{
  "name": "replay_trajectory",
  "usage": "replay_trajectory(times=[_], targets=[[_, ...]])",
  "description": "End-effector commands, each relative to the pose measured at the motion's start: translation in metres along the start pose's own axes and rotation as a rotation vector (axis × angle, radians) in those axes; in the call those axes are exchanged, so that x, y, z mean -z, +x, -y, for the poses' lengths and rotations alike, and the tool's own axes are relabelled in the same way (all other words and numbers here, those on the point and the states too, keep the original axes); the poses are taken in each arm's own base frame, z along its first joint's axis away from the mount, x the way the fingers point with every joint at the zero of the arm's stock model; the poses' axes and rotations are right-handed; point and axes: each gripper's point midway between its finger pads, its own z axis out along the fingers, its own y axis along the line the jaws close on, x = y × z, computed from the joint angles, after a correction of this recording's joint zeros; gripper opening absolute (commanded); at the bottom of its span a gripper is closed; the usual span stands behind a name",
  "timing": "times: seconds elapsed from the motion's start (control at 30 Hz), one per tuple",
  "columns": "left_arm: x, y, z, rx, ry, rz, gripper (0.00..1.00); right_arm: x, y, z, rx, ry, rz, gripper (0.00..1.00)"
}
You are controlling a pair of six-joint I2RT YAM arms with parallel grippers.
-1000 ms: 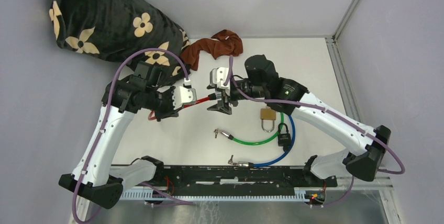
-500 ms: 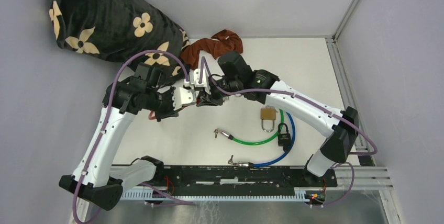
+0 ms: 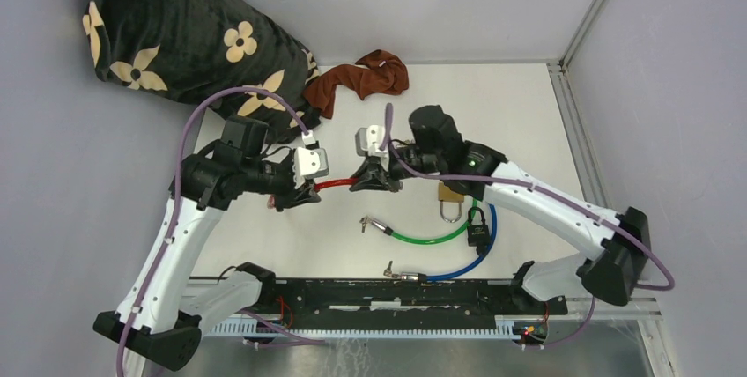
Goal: Lock with the key
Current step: Lock the lock.
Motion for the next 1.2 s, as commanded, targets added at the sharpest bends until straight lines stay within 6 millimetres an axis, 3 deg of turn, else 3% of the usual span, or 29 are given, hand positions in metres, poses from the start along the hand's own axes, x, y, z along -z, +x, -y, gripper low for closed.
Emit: replay_trajectory(times=[0.0,0.2,0.47,0.53,0.63,0.67,0.8,0.87,0.93,1.03,1.17], targets=[[-0.004,-0.028,0.009,-0.014,-0.025,0.221,0.35,0.028,-0.035,-0.008,-0.026,0.072,0.211,0.00],[-0.010,-0.036,0.002,-0.103,-0.145,0.392,0.49,0.041,-0.032,-0.024,-0.024,0.073,0.237,0.00],[-0.012,-0.030,-0.005,-0.100,-0.179,0.369,0.51,0.050,-0.047,-0.030,0.024,0.030,0.265,0.00],[-0.009,-0.031,-0.008,-0.091,-0.199,0.366,0.45,0.058,-0.052,-0.027,0.035,0.043,0.291,0.00],[-0.004,-0.038,-0.004,-0.084,-0.189,0.388,0.08,0.068,-0.051,-0.027,0.015,0.046,0.341,0.00],[-0.003,-0.040,-0.003,-0.080,-0.184,0.396,0.03,0.068,-0.048,-0.028,0.010,0.045,0.345,0.00],[0.001,-0.043,0.001,-0.058,-0.178,0.402,0.02,0.057,-0.010,-0.019,-0.037,0.077,0.206,0.00],[0.000,-0.036,0.004,-0.099,-0.165,0.358,0.02,0.054,0.009,-0.015,-0.064,0.088,0.123,0.19],[-0.002,-0.025,0.000,-0.108,-0.171,0.295,0.02,0.052,0.013,-0.015,-0.063,0.073,0.079,0.34],[-0.006,-0.013,0.002,-0.121,-0.137,0.225,0.02,0.045,0.009,-0.011,-0.026,0.085,0.036,0.47],[-0.004,-0.013,-0.001,-0.147,-0.148,0.215,0.02,0.029,0.015,-0.009,-0.005,0.097,-0.060,0.54]])
